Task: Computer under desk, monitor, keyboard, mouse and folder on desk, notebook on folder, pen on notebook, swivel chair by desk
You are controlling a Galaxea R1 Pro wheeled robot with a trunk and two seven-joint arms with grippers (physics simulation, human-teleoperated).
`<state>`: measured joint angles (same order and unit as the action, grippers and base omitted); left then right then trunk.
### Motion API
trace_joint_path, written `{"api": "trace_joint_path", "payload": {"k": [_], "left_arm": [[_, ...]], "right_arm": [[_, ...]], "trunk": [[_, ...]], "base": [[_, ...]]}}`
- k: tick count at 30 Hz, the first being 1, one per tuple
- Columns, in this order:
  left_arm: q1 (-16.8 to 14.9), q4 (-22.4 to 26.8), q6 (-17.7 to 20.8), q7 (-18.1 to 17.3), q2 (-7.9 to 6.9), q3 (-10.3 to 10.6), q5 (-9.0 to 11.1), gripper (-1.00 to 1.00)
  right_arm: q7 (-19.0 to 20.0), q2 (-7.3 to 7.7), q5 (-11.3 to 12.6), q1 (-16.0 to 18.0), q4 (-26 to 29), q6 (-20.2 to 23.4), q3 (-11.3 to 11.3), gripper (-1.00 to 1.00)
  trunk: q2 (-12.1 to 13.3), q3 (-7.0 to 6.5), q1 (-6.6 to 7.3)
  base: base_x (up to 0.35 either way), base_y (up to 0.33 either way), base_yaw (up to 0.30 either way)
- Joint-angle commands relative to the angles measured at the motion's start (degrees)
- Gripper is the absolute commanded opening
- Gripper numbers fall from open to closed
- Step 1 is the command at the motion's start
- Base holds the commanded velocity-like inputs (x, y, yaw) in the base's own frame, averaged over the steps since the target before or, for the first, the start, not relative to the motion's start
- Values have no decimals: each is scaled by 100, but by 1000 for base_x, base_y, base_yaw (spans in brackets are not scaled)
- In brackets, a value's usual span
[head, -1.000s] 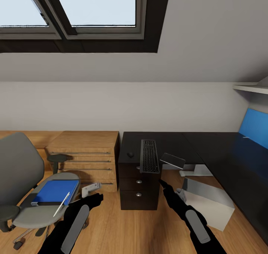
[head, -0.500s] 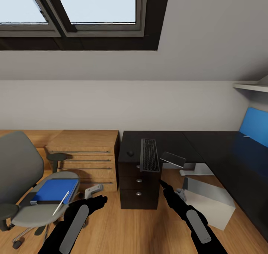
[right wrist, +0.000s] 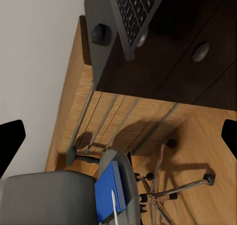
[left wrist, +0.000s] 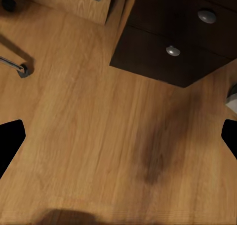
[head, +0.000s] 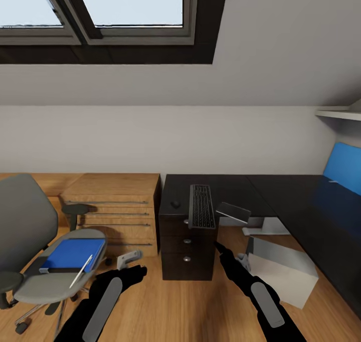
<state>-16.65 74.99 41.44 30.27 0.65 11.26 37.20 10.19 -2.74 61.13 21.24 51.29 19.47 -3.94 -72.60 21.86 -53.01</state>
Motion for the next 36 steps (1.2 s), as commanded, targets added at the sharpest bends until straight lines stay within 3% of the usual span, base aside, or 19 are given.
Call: {"api": "trace_joint_path", "payload": {"k": [1, 13, 19, 22, 31, 36], "left_arm": [[-4, -6, 6, 58, -2, 37, 59, 100], [-4, -35, -1, 74, -3, 101, 59, 100], [-4, -37, 1, 75, -1, 107, 59, 100], [-4, -43, 2, 76, 4, 143, 59, 100], [-4, -159, -10, 79, 6, 251, 51, 100], [-4, -161, -10, 82, 6, 260, 52, 100]], "right_arm": [[14, -7, 28, 4, -1, 44, -28, 100], [29, 32, 4, 4, -70, 32, -27, 100], [50, 137, 13, 3, -84, 45, -28, 100], [302, 145, 31, 3, -81, 39, -27, 100], [347, 166, 10, 3, -115, 32, -28, 100], [357, 293, 38, 2, -307, 60, -32, 100]], "trunk": [[-46, 25, -23], [-527, 241, -286], [-768, 348, -418], [-888, 402, -484], [-1249, 564, -682], [-1450, 654, -792]], "base": [[0, 0, 0], [0, 0, 0], [0, 0, 0], [0, 0, 0], [0, 0, 0], [0, 0, 0]]}}
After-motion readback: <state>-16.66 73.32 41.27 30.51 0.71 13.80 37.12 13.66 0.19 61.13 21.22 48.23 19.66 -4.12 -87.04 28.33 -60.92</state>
